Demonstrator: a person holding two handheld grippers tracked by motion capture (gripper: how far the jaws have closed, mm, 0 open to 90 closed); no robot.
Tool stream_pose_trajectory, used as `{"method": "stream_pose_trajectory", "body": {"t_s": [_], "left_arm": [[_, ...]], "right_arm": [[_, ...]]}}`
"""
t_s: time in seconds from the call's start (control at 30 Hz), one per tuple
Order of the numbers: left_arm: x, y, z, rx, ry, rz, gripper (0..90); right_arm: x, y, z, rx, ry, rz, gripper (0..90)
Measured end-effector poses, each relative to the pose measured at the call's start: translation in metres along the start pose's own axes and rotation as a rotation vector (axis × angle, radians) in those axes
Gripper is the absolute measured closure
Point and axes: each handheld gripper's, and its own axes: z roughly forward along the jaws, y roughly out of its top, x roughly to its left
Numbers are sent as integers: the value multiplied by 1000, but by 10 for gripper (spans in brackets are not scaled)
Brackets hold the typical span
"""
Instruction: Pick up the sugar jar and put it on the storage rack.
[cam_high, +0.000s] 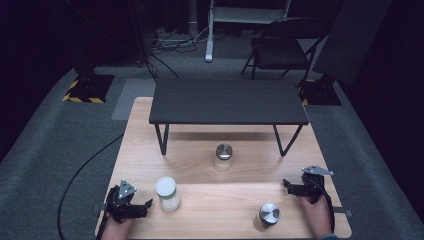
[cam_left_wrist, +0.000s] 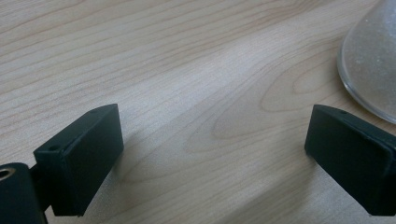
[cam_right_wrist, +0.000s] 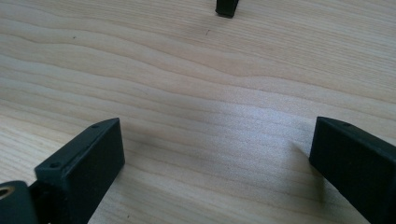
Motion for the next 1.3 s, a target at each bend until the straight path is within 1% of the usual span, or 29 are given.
{"method": "stream_pose_trajectory", "body": {"t_s": [0.27,0.87,0.97,1.03,1.13,1.3], "left_arm": [[0,0,-1,2,-3,6,39],[0,0,-1,4,-1,3,39],[1,-1,-2,-1,1,-1,53],[2,-2,-2,-5,-5,0,56],[6,-4,-4,-25,-28,-16,59],[2,-3,-15,-79,-28,20,58]], "right_arm": [[0,0,0,0,0,0,28],[-1,0,0,-1,1,-1,28],[-1,0,0,-1,1,-1,28],[-1,0,0,-1,1,-1,29],[-1,0,0,-1,1,-1,28],[-1,0,0,-1,1,-2,29]]}}
